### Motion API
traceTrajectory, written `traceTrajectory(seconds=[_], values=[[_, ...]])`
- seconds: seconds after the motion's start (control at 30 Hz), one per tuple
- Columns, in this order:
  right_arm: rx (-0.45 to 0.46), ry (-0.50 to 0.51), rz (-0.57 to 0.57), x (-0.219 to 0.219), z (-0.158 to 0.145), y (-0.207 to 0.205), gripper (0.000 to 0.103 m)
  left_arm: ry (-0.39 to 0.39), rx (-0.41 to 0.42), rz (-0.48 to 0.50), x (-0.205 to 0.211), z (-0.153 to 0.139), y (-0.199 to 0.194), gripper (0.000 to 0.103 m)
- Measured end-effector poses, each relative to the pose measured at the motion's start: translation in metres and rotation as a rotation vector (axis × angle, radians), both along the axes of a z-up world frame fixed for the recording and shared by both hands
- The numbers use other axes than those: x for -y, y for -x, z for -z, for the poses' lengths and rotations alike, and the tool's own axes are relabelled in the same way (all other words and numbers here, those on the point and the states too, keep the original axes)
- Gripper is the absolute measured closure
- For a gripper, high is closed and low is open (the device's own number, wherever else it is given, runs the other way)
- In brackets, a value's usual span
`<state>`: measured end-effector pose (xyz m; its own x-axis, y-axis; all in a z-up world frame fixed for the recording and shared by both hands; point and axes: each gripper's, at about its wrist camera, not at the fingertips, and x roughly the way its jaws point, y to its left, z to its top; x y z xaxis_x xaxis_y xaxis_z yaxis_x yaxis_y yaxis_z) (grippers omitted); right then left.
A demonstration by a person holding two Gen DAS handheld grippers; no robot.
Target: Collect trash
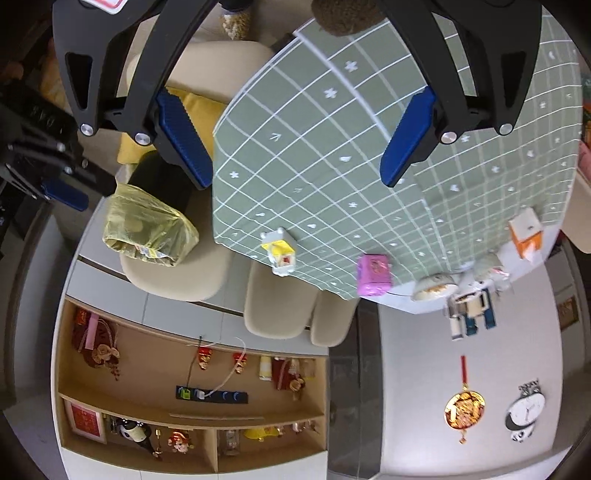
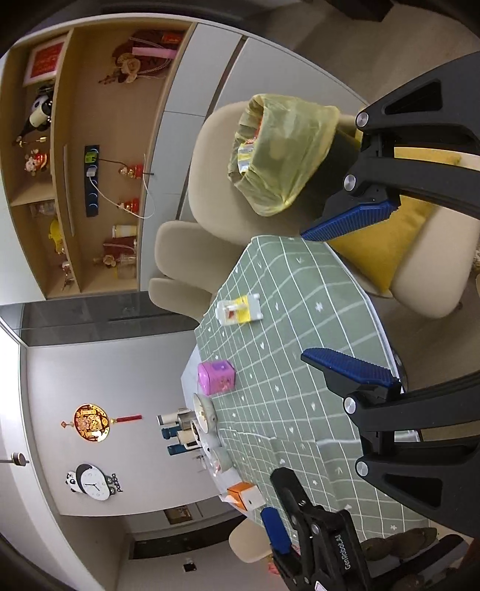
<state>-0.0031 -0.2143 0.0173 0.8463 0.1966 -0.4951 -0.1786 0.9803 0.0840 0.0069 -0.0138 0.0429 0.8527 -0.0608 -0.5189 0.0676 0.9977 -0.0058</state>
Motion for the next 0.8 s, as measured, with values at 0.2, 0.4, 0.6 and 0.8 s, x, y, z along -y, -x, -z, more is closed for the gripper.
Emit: traceTrajectory(seconds=[0.2, 0.4, 0.6, 0.8], values=[[0.021, 0.04, 0.01, -0.014, -0.004, 0.02, 0.046, 0.004, 0.023, -0.026, -0.011, -0.006, 0.02, 0.016], [-0.001, 0.003, 0.011, -0.011, -0.003, 0.025, 0.046, 0.016, 0.026, -0.035, -0.018, -0.008, 0.027, 0.016], [0.016, 0.014, 0.022, -0.013, -0.007, 0.029, 0.046, 0.016, 0.025, -0.021, -0.017, -0.008, 0.03, 0.016], [0.022, 0.026, 0.027, -0.015, -0.009, 0.03, 0.046, 0.021, 0.024, -0.011, -0.018, -0.009, 0.03, 0.016]])
